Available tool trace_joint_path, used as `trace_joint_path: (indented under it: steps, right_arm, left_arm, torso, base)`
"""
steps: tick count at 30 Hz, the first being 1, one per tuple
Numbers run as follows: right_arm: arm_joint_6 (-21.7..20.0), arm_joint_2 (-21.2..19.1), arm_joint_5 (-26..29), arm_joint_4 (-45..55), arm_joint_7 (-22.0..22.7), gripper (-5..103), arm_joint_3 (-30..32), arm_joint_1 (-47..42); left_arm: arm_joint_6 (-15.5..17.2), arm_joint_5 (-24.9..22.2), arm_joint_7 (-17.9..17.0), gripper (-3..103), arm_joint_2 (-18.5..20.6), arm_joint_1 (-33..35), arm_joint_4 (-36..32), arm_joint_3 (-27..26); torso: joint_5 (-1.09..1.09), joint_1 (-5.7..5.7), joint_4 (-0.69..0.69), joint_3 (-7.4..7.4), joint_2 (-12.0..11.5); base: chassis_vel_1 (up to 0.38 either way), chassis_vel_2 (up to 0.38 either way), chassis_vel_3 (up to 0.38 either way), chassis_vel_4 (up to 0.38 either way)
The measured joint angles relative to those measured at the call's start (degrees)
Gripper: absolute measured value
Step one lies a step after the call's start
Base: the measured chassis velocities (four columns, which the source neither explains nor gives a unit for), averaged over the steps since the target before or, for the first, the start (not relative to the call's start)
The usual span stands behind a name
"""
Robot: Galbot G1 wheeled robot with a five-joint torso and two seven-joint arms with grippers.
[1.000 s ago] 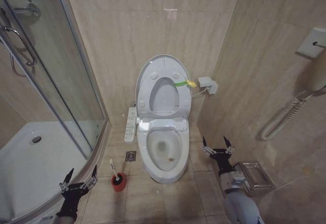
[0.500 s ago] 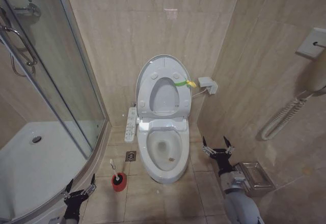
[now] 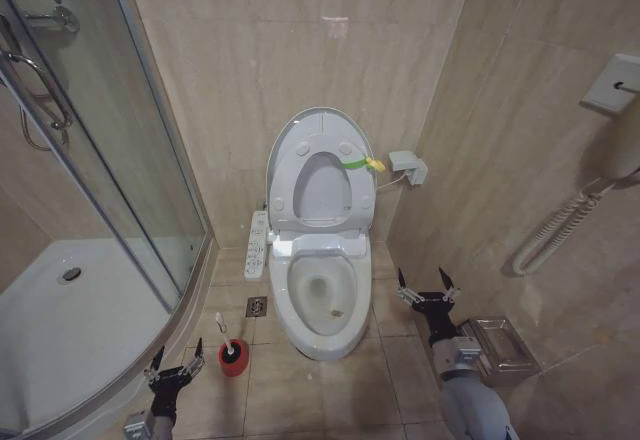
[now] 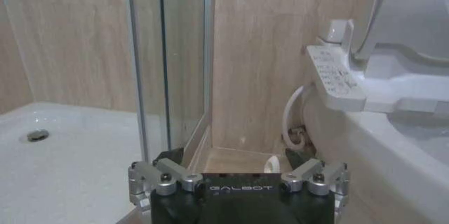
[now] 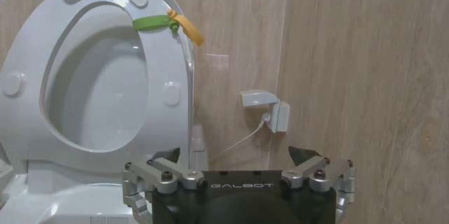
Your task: Open the toilet lid, clean the toilet bowl with a toilet brush, close the toilet lid, and flush.
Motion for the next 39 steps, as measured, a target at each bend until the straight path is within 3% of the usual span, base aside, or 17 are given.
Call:
trace_joint_path:
  steps: [10,16,17,24,26,31,34,36,39]
  right_arm:
    - [0.0,0.0,0.0,0.0,0.0,100,0.0,0.0]
    - [0.0,0.0,0.0,0.0,0.0,100,0.0,0.0]
    - [0.0,0.0,0.0,0.0,0.0,100,0.0,0.0]
    - [0.0,0.0,0.0,0.0,0.0,100,0.0,0.0]
    - [0.0,0.0,0.0,0.0,0.0,100,0.0,0.0]
    - [0.0,0.0,0.0,0.0,0.0,100,0.0,0.0]
    - [0.0,0.0,0.0,0.0,0.0,100,0.0,0.0]
    - [0.0,0.0,0.0,0.0,0.0,100,0.0,0.0]
    - [0.0,0.0,0.0,0.0,0.0,100,0.0,0.0]
  left_arm:
    - [-5.4,-0.5,1.6,99,-0.3,-3.7,6.5,2.2]
    - [-6.5,-0.5,1.6,99,-0.3,-4.9,9.3,3.0]
    - [-6.6,-0.3,1.6,94,-0.2,-5.2,9.9,3.2]
    - [-7.5,1.9,1.5,94,-0.2,-6.5,13.1,4.2]
    - [-7.1,2.6,1.6,98,-0.4,-6.6,13.3,4.2]
    - [-7.7,1.8,0.6,98,-1.5,-6.8,13.2,5.3]
    - [-15.7,0.7,-1.0,100,-3.3,-8.2,17.5,7.3]
    - [-16.6,1.4,-0.7,100,-3.8,-8.2,18.4,7.3]
    - [-13.2,2.7,0.3,100,-3.4,-6.0,15.7,7.3]
  torso:
    - [0.00,0.00,0.01,0.00,0.0]
    - [0.00,0.00,0.00,0.00,0.0]
    - [0.00,0.00,0.00,0.00,0.0]
    - [0.00,0.00,0.00,0.00,0.0]
    - [0.01,0.00,0.00,0.00,0.0]
    - [0.00,0.00,0.00,0.00,0.0]
    - [-0.01,0.00,-0.01,0.00,0.0]
    - [-0.05,0.00,-0.02,0.00,0.0]
    - [0.02,0.00,0.02,0.00,0.0]
  base:
    - [0.000,0.000,0.000,0.000]
    - [0.000,0.000,0.000,0.000]
    - [0.000,0.000,0.000,0.000]
    - [0.000,0.000,0.000,0.000]
    - [0.000,0.000,0.000,0.000]
    - [0.000,0.000,0.000,0.000]
    - [0.000,0.000,0.000,0.000]
    - [0.000,0.000,0.000,0.000]
    - [0.000,0.000,0.000,0.000]
